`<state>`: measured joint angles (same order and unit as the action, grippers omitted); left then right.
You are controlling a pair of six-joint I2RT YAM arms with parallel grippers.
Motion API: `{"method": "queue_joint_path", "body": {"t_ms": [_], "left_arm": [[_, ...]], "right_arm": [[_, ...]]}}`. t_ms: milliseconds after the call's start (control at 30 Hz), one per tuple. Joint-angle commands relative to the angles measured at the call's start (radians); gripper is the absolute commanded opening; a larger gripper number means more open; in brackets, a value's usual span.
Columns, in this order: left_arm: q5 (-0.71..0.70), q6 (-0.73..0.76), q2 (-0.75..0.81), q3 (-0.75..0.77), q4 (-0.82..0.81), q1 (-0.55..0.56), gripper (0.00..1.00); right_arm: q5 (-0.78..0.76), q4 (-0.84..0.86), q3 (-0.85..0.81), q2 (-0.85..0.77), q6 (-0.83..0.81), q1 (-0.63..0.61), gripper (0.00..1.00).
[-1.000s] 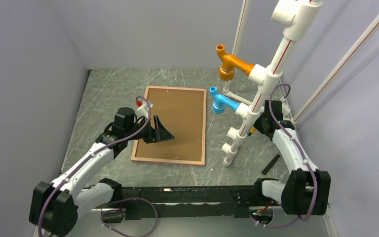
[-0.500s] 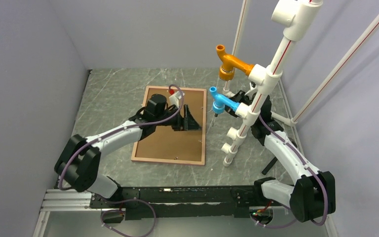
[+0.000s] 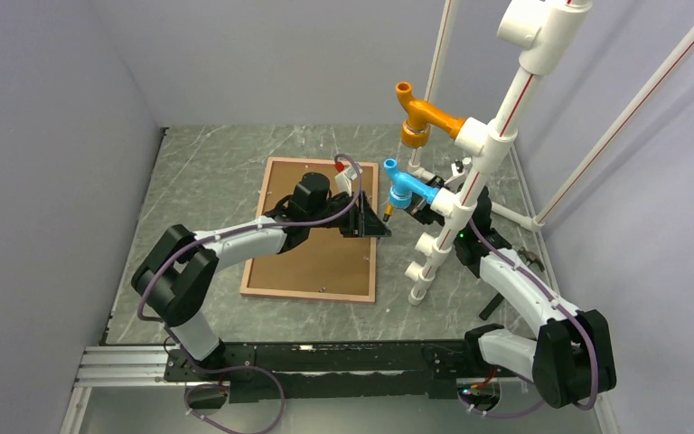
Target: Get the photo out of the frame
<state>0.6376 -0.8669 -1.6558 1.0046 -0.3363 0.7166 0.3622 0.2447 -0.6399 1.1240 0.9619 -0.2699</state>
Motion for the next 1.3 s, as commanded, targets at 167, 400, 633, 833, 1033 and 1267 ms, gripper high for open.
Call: {"method": "queue_joint_path", "body": {"t_ms": [167,400,633,833,1033,1267], "left_arm": [[0.009,0.053,-0.004,0.03,-0.028,0.011,0.14],[-0.021,0.354,0.076,0.068,0.286,0.002,0.0],[0.095,0.688,0.122,0.08,0.536,-0.022,0.0],[0.173,0.852,0.104,0.165,0.688,-0.034,0.0],[0.24,0.926,0.079,0.205,0.738,-0.038,0.0],[0.276,0.945,0.051,0.235,0.772,-0.038,0.0]], "right_arm": [[0.083,0.084,0.01,-0.049,0.04,-0.006,0.0],[0.155,-0.379,-0.181,-0.012,-0.345,-0.003,0.68],[0.488,-0.456,-0.249,0.094,-0.486,0.071,0.88],[0.681,-0.378,-0.263,0.167,-0.432,0.044,0.84],[0.702,-0.342,-0.244,0.191,-0.392,0.027,0.74],[0.705,-0.35,-0.246,0.201,-0.399,0.014,0.62]]}}
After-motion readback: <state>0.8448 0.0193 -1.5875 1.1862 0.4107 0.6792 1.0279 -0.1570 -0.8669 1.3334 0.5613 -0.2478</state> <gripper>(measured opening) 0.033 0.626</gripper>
